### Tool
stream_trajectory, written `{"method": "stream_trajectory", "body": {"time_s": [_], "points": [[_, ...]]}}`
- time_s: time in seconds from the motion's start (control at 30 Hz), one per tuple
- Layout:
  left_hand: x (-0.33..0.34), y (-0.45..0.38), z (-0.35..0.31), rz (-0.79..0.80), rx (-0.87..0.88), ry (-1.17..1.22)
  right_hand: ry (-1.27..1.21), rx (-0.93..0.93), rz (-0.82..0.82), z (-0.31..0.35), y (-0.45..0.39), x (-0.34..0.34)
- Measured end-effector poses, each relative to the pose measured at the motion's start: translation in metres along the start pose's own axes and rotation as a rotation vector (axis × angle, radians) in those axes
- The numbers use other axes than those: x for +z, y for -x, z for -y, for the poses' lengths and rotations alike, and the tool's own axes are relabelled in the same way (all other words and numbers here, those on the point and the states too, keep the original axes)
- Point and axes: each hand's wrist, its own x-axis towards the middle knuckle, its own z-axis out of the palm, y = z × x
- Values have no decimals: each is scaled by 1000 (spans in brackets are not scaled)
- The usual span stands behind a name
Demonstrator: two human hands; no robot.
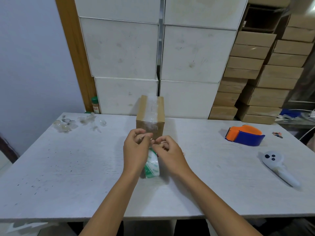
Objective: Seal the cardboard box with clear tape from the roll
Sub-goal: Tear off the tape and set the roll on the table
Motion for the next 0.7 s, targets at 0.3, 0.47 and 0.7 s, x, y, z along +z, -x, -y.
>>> {"method": "stream_trajectory", "body": {"time_s": [0.3, 0.47, 0.7], "points": [[-14, -2, 7, -28, 42, 30, -56, 50, 53, -6, -3, 18], [-32, 1, 8, -70, 35, 101, -18, -2, -20, 6, 0, 30], [-89, -4, 12, -65, 34, 50, 124, -151, 24, 9, 1, 66]]}}
